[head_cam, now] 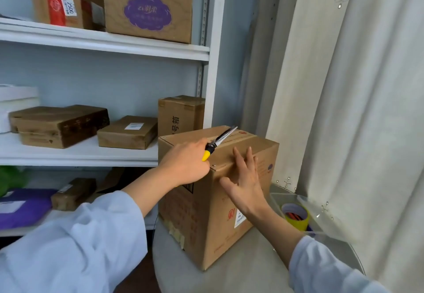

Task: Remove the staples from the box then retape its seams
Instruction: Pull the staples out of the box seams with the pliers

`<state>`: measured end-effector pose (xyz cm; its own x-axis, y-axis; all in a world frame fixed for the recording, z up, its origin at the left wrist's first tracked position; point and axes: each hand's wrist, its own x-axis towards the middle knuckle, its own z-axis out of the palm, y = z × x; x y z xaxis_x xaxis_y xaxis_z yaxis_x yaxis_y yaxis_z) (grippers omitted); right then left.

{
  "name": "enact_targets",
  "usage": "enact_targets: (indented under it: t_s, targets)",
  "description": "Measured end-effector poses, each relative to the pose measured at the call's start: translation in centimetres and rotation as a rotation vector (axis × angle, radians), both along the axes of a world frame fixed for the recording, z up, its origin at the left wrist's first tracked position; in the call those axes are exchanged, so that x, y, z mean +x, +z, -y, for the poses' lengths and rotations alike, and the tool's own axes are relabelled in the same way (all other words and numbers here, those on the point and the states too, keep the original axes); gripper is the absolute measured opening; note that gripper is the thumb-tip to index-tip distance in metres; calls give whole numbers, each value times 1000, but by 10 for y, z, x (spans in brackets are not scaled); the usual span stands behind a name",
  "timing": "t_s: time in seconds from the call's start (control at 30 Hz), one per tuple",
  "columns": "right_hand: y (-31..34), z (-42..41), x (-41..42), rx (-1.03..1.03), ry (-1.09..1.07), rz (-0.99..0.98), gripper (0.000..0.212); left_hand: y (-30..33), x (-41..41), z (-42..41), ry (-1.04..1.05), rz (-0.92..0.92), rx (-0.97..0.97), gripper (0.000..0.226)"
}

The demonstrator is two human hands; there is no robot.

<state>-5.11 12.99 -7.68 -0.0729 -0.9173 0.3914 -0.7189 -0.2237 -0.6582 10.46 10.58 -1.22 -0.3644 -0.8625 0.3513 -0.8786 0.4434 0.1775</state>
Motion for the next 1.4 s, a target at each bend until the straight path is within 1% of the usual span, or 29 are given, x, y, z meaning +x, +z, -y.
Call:
enact_targets:
  t_s: [0.1,0.2,0.23,0.3,0.37,0.43,0.53,0.63,0.73,0.83,0.97,1.03,1.1,1.17,1.23,1.3,1.33,1.37,1.4]
  targets:
    - [-3,-5,8,20,-25,-56,112,-1,-3,0,-1,23,-36,30]
    - [-6,-4,17,49,-63,-34,119,-6,-5,1,-46,42,-48,38]
    - [-6,0,18,45,-79,-27,114,-9,-5,3,-72,42,-46,43]
    - [-8,6,18,-15,-114,-28,96,-11,-2,4,-97,31,-53,52]
    - [-6,9,8,-60,-110,-12,85,-11,1,7,-95,26,-110,52]
    - [-1,11,-8,-50,-61,5,81,-9,6,9,-83,44,-160,51]
    - [5,12,-31,-15,29,34,75,-8,13,13,-57,160,-192,57]
    - [6,14,-43,35,117,63,73,-4,10,16,-19,338,-233,63]
    - [2,18,-46,27,134,67,74,5,1,18,-17,495,-268,67]
    - [-3,23,-50,14,134,60,75,10,-8,26,-14,574,-273,73]
    - [-4,28,-55,4,138,51,75,16,-8,40,-81,557,-234,52]
    - [-5,29,-56,5,142,46,75,18,-5,47,-129,529,-166,45]
    - [-6,30,-56,16,149,53,77,21,-3,52,-135,461,-53,36]
    - [-5,29,-57,14,163,63,81,25,-2,54,-112,366,15,28]
    - [-1,28,-56,20,169,68,84,26,-3,53,-81,309,29,21]
    - [6,27,-51,30,140,82,88,24,-7,50,-47,307,-19,21]
    - [11,25,-47,16,124,92,85,23,-9,49,-35,313,-55,23]
    - [15,24,-42,-20,121,112,77,22,-12,47,-26,315,-84,25]
    - [19,24,-38,-66,136,150,63,21,-15,46,-22,316,-106,26]
